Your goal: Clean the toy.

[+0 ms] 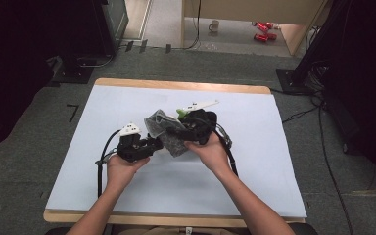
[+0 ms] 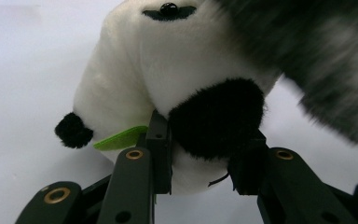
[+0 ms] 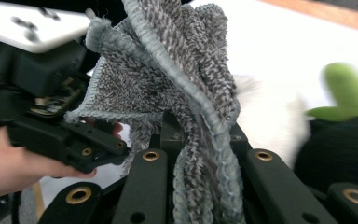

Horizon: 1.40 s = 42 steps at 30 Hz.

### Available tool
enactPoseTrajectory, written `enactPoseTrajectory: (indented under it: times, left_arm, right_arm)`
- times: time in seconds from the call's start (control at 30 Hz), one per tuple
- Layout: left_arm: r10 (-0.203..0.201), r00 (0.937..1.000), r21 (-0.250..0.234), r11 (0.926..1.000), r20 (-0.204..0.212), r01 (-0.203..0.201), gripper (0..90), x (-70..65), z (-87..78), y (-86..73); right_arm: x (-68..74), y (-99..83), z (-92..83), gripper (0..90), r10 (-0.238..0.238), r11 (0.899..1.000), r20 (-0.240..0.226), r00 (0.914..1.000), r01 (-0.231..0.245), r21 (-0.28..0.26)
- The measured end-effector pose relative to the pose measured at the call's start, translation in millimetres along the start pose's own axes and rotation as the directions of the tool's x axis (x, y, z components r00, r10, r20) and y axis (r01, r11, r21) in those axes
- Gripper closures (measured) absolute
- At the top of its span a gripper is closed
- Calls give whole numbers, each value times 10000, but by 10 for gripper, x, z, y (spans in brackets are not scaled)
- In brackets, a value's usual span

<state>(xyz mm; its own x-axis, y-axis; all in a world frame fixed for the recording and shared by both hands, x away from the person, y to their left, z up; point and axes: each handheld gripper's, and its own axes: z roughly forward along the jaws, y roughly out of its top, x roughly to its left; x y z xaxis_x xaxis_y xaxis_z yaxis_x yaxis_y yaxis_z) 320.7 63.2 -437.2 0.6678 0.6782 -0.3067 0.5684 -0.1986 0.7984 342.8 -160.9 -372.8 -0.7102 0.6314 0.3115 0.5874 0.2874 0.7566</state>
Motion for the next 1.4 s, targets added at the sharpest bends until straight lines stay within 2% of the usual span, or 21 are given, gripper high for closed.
enactPoseTrajectory:
  times: [0.03, 0.1, 0.17, 0.27, 0.37, 0.47, 0.57, 0.7, 0.8, 0.9, 1.0, 1.1, 1.2, 1.4]
  left_arm:
    - [-30, 10000, 55, 10000, -73, 30, 665, 0, 4, -3]
    - [-119, 9999, 130, 9998, 47, 118, 662, 32, 15, -10]
    - [-16, 10000, 215, 9998, 35, 16, 660, 66, 39, -25]
    - [-80, 9999, 207, 9998, 81, 79, 660, 115, 56, -30]
    - [-292, 9995, 243, 9993, 98, 289, 658, 168, 50, -32]
    - [-586, 9978, 208, 9981, 301, 580, 654, 240, 41, -33]
    - [-461, 9982, 176, 9988, 382, 455, 653, 238, 52, -27]
    - [-496, 9983, 315, 9983, 321, 486, 652, 234, 28, -23]
    - [-588, 9976, 335, 9978, 378, 575, 652, 257, 23, -23]
    - [-586, 9974, 346, 9978, 418, 572, 652, 268, 20, -26]
    - [-500, 9979, 361, 9982, 415, 485, 652, 262, 23, -20]
    - [-512, 9978, 424, 9979, 410, 494, 652, 261, 18, -10]
    - [-490, 9980, 452, 9979, 409, 471, 652, 255, 16, -8]
    - [-596, 9967, 443, 9974, 549, 572, 652, 301, 38, 31]
  right_arm:
    - [-6, -18, 39, 771, -69, 10000, 12, 10000, 69, -23]
    - [-45, -44, 73, 771, -118, 9999, 72, 9999, 118, -100]
    - [-90, -66, 87, 770, -456, 9989, 279, 9986, 457, -36]
    - [-162, -98, 95, 768, -608, 9981, 371, 9975, 610, -33]
    - [-220, -101, 65, 768, -400, 9992, 548, 9977, 402, -34]
    - [-332, -118, -9, 774, -181, 9998, 1131, 9934, 169, 117]
    - [-483, -176, -116, 778, 373, 9993, 937, 9949, -381, 66]
    - [-533, -172, -208, 778, 341, 9994, 1208, 9921, -347, 25]
    - [-581, -170, -270, 779, 517, 9987, 1318, 9899, -513, -68]
    - [-672, -167, -376, 783, 922, 9956, 1551, 9836, -887, -295]
    - [-755, -188, -458, 787, 1267, 9917, 1465, 9811, -1218, -422]
    - [-758, -206, -470, 787, 1229, 9920, 1488, 9812, -1170, -480]
    - [-771, -206, -525, 788, 1145, 9929, 1718, 9785, -1069, -529]
    - [-864, -261, -645, 786, 1406, 9885, 1932, 9710, -1265, -831]
